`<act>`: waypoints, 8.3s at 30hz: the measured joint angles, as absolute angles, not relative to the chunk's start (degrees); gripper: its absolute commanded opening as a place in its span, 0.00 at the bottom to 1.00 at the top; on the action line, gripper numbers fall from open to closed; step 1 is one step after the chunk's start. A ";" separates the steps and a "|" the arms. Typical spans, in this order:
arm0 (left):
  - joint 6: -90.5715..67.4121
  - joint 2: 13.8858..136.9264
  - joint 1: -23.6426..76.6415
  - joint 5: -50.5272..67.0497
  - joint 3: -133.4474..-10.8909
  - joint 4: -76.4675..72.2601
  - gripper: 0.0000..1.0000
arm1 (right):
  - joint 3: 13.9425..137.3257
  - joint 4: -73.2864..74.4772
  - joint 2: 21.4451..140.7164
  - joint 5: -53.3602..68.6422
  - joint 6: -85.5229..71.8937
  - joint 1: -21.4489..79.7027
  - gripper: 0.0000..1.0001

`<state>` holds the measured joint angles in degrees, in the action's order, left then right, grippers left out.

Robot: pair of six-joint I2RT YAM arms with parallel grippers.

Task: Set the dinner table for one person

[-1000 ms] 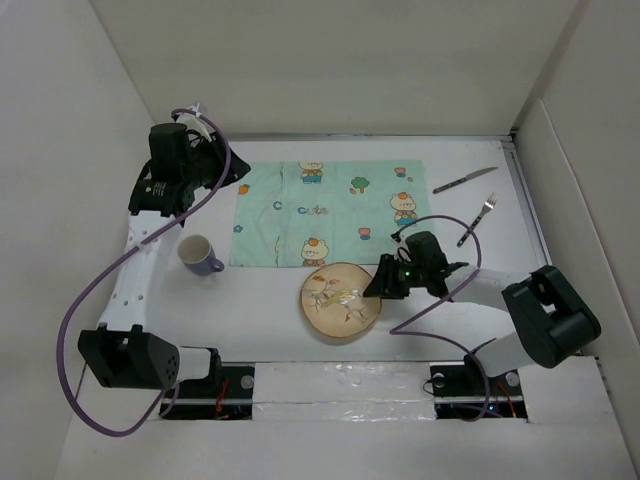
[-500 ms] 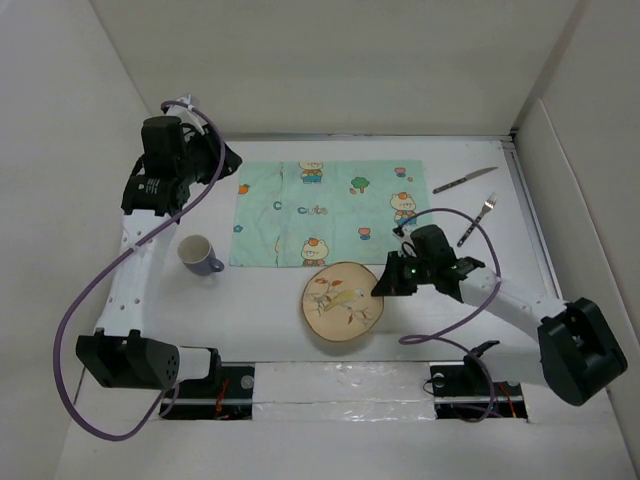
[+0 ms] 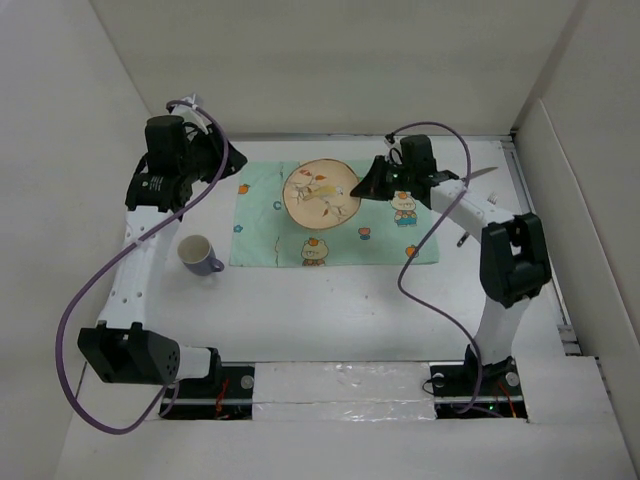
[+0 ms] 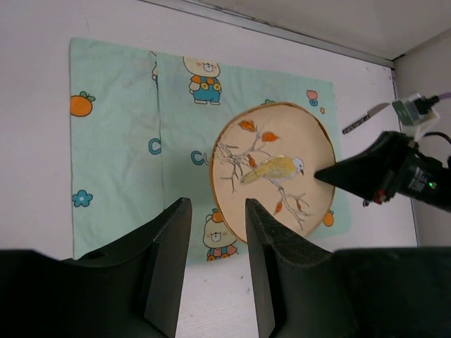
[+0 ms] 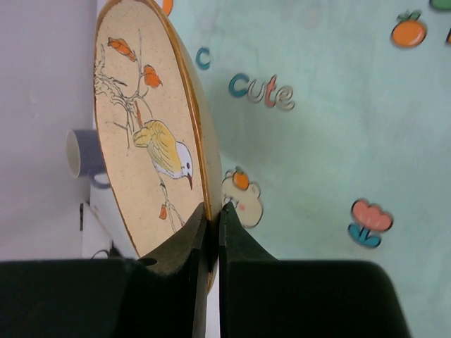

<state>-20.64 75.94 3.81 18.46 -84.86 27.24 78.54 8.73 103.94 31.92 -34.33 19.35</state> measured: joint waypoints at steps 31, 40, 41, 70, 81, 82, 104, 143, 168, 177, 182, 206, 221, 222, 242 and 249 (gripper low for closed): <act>-21.32 76.18 3.81 20.03 -81.95 24.58 0.33 | 84.36 9.63 121.40 25.67 -36.88 17.34 0.37; -21.50 77.89 3.81 17.72 -87.55 25.76 0.34 | 87.68 20.82 120.33 15.31 -31.24 19.84 0.58; -21.47 78.28 3.81 17.30 -89.47 26.04 0.33 | 87.94 22.17 119.61 13.52 -30.68 20.05 0.57; -35.88 50.63 6.13 -0.58 -85.84 32.58 0.26 | 108.77 8.71 130.08 14.13 -16.49 61.71 0.67; -35.81 46.76 6.70 -1.48 -87.53 38.24 0.28 | 127.68 14.22 144.20 8.16 -13.76 62.24 0.63; -35.79 46.68 6.70 -1.39 -87.50 38.48 0.28 | 129.32 14.63 145.45 7.88 -13.74 62.28 0.59; -31.97 48.66 6.70 -7.81 -91.59 39.29 0.35 | 113.67 15.33 120.07 6.04 -18.59 54.76 0.00; -19.09 78.56 18.63 9.52 -90.32 30.52 0.36 | 100.31 15.00 125.14 -10.57 -17.96 13.28 0.23; -18.83 78.94 20.47 13.74 -88.36 22.92 0.36 | 98.74 18.02 111.46 -12.29 -26.15 -2.72 0.07; -17.87 78.94 20.91 14.90 -85.62 22.50 0.36 | 110.67 33.80 130.39 -13.72 -32.03 -3.75 0.54; -16.40 78.94 25.69 11.57 -85.34 22.96 0.36 | 116.86 39.48 135.55 -13.50 -34.59 -3.79 0.55; -12.82 79.96 29.50 3.14 -85.43 23.40 0.36 | 133.73 52.88 145.12 -15.33 -40.38 -3.79 0.20; -12.05 76.29 29.50 0.45 -82.04 22.92 0.36 | 103.63 43.18 126.67 -15.73 -36.49 -3.57 0.00; -12.08 76.29 29.50 0.91 -82.04 22.92 0.35 | 100.60 41.93 123.85 -15.68 -35.35 -3.42 0.00; -16.69 77.73 29.10 1.58 -83.31 22.50 0.38 | 78.30 23.77 91.42 3.79 -19.81 22.85 0.00; -18.65 76.79 29.10 1.72 -81.89 22.13 0.38 | 78.91 25.17 104.27 2.98 -19.33 22.44 0.00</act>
<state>-18.65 76.79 29.10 1.72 -81.89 22.13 78.91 25.17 104.27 2.98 -19.33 22.44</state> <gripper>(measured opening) 0.382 0.187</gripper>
